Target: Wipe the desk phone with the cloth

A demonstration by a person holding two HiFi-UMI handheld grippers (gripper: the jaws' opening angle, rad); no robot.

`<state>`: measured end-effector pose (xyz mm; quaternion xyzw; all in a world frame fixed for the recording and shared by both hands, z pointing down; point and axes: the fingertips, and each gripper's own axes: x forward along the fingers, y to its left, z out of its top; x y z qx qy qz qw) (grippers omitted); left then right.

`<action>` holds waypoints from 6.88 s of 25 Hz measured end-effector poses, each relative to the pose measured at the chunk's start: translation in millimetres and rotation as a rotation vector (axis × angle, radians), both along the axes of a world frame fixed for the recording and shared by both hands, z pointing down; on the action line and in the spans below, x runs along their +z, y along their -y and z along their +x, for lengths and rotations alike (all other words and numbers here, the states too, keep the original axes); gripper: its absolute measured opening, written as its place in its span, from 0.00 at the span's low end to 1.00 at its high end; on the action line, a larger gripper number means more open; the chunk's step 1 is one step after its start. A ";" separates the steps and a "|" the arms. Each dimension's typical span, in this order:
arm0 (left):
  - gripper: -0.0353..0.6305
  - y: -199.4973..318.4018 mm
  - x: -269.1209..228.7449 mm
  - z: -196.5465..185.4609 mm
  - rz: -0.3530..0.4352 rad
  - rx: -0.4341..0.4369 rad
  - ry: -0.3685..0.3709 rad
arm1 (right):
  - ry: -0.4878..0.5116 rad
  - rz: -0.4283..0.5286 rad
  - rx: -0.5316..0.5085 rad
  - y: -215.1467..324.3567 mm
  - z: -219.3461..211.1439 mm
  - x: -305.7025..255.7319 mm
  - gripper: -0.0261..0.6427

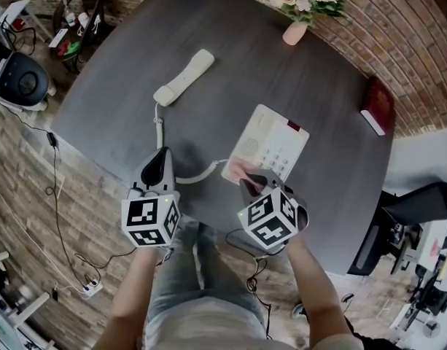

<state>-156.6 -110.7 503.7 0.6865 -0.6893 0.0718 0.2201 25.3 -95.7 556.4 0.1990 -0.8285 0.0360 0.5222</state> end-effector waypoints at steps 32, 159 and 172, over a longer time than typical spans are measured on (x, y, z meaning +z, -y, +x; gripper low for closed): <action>0.06 1.2 2.1 17.5 -0.016 0.030 0.011 | 0.068 -0.115 -0.025 -53.2 -7.2 4.7 0.07; 0.06 69.2 -6.5 78.6 -0.031 0.174 0.045 | -0.120 0.197 0.016 41.9 82.8 -14.5 0.07; 0.06 54.9 -8.5 79.9 -0.027 0.164 0.043 | -0.110 0.180 0.009 22.5 81.9 -12.4 0.07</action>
